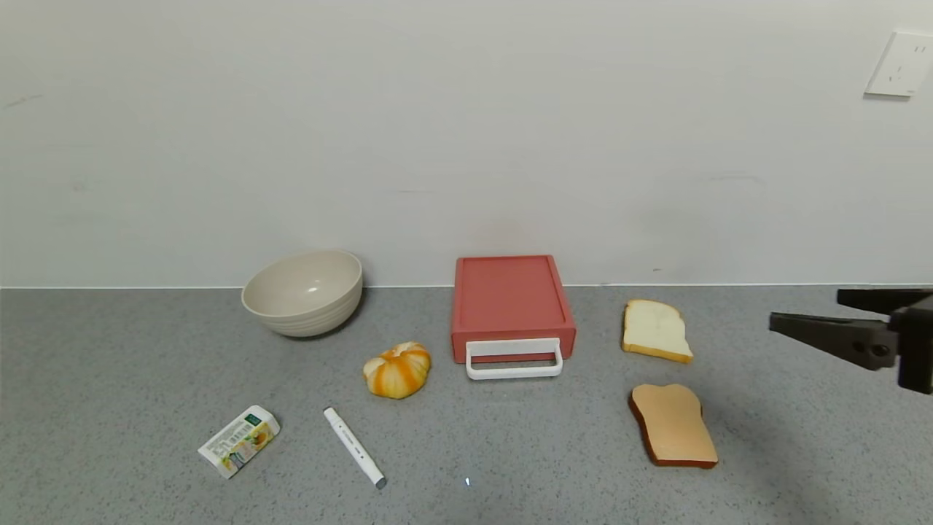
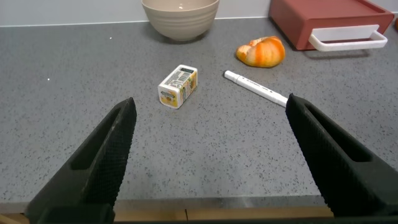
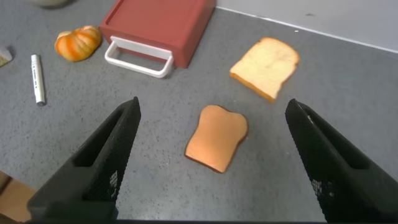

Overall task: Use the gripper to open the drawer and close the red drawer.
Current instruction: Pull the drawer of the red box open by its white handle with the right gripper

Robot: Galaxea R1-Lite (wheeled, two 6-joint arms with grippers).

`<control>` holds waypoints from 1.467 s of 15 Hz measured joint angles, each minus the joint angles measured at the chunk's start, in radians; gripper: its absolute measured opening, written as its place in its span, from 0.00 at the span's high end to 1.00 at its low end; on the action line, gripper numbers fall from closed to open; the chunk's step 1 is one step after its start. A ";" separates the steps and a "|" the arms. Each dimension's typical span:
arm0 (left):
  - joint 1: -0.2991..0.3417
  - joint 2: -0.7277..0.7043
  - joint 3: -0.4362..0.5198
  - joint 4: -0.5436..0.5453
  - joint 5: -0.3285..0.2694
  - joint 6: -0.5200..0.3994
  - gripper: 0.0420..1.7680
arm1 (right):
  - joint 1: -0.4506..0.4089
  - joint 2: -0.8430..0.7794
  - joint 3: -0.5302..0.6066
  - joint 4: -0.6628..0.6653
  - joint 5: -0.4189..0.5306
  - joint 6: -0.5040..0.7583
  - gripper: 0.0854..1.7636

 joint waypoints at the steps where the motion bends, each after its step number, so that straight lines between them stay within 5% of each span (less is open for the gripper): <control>1: 0.000 0.000 0.000 -0.001 0.000 0.000 0.02 | 0.021 0.058 -0.032 0.000 0.001 0.001 0.03; 7: 0.000 0.000 0.000 0.001 0.000 0.000 0.02 | 0.156 0.329 -0.189 0.001 -0.001 0.030 0.03; 14: 0.000 0.000 0.000 0.003 0.000 -0.001 0.02 | 0.252 0.517 -0.290 0.002 -0.035 0.042 0.57; 15: 0.000 0.000 0.000 0.003 0.000 -0.001 0.02 | 0.266 0.538 -0.307 0.006 -0.036 0.042 0.70; 16: 0.000 0.000 0.000 0.003 0.000 -0.001 0.02 | 0.279 0.559 -0.325 0.011 -0.039 0.043 0.97; 22: 0.000 0.000 0.000 0.003 0.000 0.000 0.02 | 0.383 0.718 -0.467 0.018 -0.115 0.044 0.98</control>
